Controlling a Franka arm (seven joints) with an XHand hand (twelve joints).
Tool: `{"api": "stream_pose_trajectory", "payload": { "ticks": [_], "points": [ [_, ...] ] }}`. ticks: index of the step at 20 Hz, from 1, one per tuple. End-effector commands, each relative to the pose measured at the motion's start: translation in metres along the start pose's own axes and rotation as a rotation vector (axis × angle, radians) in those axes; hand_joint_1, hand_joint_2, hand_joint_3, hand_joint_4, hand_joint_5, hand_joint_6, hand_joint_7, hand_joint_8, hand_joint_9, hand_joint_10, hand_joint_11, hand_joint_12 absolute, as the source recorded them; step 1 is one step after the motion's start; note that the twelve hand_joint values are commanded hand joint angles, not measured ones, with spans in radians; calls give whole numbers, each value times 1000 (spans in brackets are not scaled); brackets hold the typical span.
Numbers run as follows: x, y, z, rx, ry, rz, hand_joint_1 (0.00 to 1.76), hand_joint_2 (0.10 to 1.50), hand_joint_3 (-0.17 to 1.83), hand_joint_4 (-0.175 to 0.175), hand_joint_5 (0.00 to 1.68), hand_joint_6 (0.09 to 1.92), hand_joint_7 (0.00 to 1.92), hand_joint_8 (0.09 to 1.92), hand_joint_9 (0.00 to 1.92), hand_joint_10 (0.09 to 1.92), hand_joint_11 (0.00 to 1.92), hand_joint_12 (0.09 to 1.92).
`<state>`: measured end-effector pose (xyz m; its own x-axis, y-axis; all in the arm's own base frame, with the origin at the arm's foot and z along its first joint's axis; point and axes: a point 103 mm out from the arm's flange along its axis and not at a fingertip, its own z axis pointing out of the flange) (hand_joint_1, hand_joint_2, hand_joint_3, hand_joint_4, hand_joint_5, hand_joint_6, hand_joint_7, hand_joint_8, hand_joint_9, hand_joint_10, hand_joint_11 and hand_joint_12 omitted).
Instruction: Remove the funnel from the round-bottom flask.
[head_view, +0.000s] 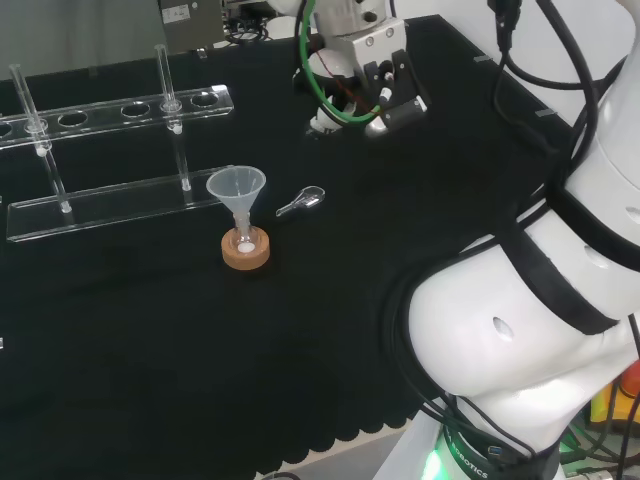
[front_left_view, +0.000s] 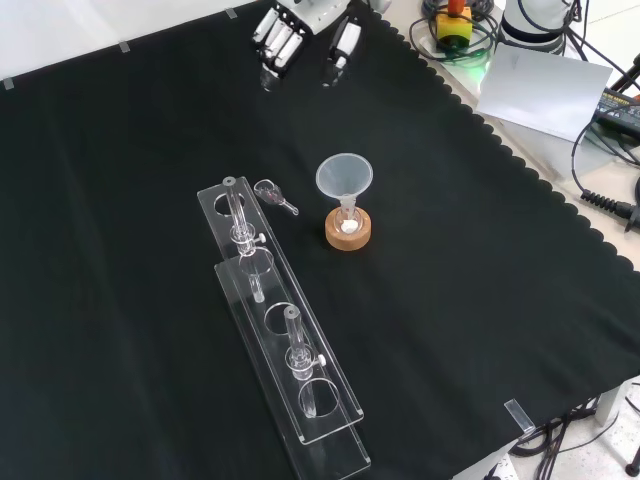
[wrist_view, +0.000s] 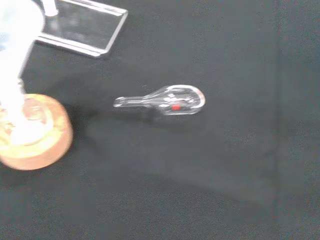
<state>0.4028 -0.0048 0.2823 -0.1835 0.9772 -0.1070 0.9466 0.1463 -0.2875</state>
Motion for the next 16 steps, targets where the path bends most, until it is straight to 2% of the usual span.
{"api": "stream_pose_trajectory", "payload": {
  "ticks": [1, 6, 10, 16],
  "points": [
    [36, -4, -15, 32, 21, -70, 726, 1018, -175, -56, 308, 87, 160, 666, 399, 657, 310, 1376],
    [58, 5, -14, 84, 2, -116, 647, 979, -175, -51, 244, 87, 74, 687, 293, 730, 271, 1422],
    [72, 12, -10, 91, 2, -140, 614, 963, -175, -48, 208, 87, 10, 692, 200, 773, 233, 1449],
    [96, 27, 1, 145, -3, -175, 599, 954, -175, -47, 169, 87, 0, 491, 60, 826, 207, 1461]
  ]
}}
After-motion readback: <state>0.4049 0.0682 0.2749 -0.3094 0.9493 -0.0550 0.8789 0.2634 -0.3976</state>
